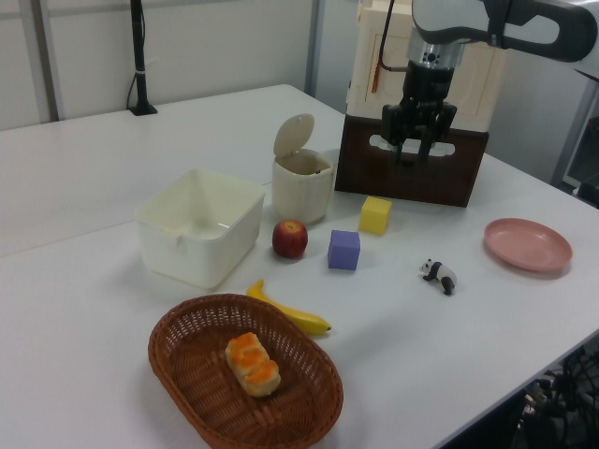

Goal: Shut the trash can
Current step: 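Move the gripper toward the cream trash can's raised lid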

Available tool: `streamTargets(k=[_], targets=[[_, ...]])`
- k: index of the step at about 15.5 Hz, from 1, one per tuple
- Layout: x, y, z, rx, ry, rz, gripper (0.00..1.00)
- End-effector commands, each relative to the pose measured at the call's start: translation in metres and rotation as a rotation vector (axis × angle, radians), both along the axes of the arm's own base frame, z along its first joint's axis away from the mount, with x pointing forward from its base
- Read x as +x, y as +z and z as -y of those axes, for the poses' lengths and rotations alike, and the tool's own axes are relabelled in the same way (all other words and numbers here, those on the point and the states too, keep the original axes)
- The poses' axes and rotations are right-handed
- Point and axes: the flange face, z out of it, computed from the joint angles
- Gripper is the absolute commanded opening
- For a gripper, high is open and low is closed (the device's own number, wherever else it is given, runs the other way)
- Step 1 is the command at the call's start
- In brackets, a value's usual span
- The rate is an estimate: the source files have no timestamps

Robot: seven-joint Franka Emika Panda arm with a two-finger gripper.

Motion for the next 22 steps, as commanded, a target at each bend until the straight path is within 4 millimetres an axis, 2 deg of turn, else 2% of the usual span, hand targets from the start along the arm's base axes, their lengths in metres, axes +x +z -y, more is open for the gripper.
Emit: streamTargets(k=[1, 7, 10, 14, 18, 22], targets=[[0.0, 0.0, -0.002, 0.014, 0.058, 0.028, 0.04], [0.0, 0.0, -0.001, 0.014, 0.057, 0.028, 0.04], [0.011, -0.005, -0.001, 0.011, 0.042, 0.057, 0.05], [0.045, -0.002, 0.001, -0.005, 0.029, 0.237, 0.05], [0.083, -0.015, 0.002, -0.026, 0.022, 0.421, 0.04], [0.138, -0.012, 0.003, -0.046, 0.025, 0.577, 0.05]])
